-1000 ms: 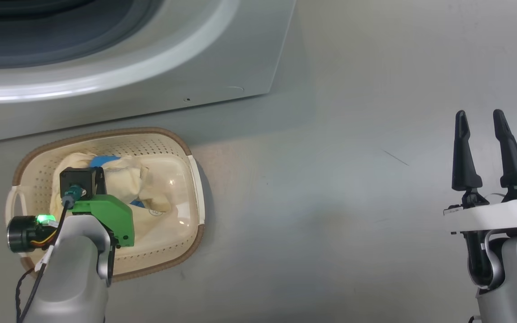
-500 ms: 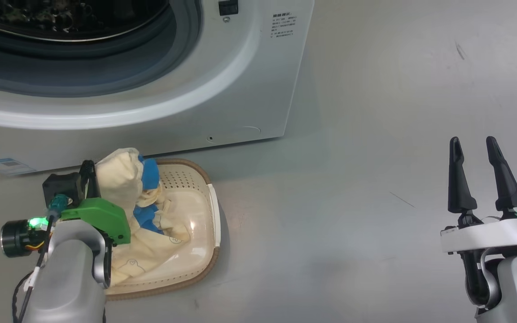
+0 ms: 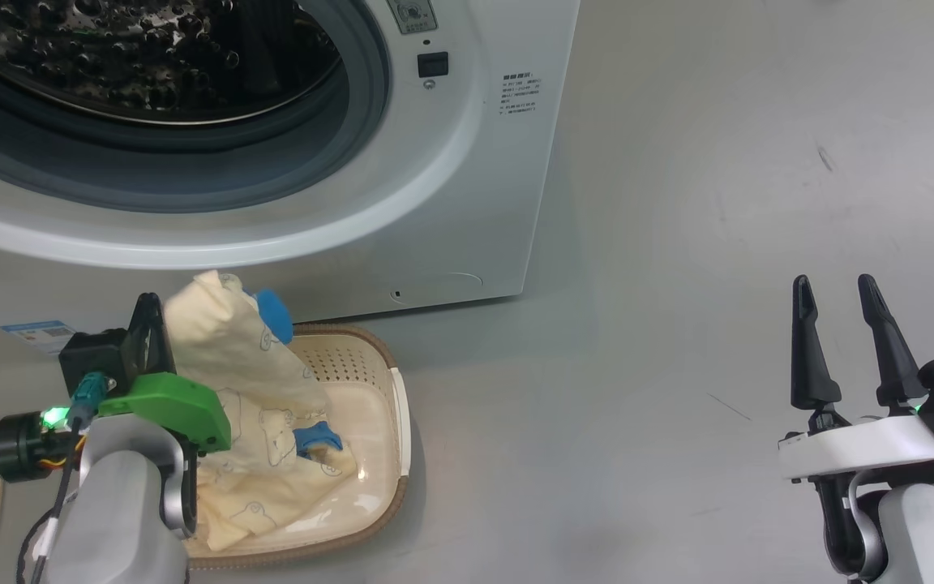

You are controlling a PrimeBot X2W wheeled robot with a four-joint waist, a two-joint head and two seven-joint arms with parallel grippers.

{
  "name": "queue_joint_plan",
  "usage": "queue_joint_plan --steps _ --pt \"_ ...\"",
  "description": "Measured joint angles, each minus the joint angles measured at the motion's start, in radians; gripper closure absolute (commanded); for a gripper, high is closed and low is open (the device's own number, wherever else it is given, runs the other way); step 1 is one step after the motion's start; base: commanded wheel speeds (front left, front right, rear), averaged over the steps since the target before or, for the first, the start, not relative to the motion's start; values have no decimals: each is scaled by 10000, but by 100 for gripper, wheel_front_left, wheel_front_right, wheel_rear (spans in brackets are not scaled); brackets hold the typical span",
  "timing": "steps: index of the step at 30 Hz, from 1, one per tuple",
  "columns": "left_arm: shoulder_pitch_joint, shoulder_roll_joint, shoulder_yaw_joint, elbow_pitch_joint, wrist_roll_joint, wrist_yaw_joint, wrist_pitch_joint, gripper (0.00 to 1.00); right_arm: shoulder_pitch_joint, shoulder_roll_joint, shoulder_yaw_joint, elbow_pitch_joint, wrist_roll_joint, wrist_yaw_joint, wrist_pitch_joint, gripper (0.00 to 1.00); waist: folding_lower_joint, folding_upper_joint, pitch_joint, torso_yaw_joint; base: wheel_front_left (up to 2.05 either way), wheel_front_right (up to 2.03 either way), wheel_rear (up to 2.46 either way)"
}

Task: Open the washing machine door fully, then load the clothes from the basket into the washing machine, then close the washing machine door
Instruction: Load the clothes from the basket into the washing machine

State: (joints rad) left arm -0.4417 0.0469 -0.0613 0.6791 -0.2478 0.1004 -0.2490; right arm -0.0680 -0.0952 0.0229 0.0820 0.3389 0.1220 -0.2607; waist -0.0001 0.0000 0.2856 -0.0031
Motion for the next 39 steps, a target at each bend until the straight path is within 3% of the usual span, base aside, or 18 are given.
queue_joint_plan --steps 18,39 --pt "1964 8 245 -2000 130 0 -2 100 1013 6 169 345 -251 0 0 0 0 0 -1349 66 0 0 0" --pt "3872 15 146 -3114 222 -144 0 100 1879 111 493 460 -430 0 0 0 0 0 -2728 241 0 0 0"
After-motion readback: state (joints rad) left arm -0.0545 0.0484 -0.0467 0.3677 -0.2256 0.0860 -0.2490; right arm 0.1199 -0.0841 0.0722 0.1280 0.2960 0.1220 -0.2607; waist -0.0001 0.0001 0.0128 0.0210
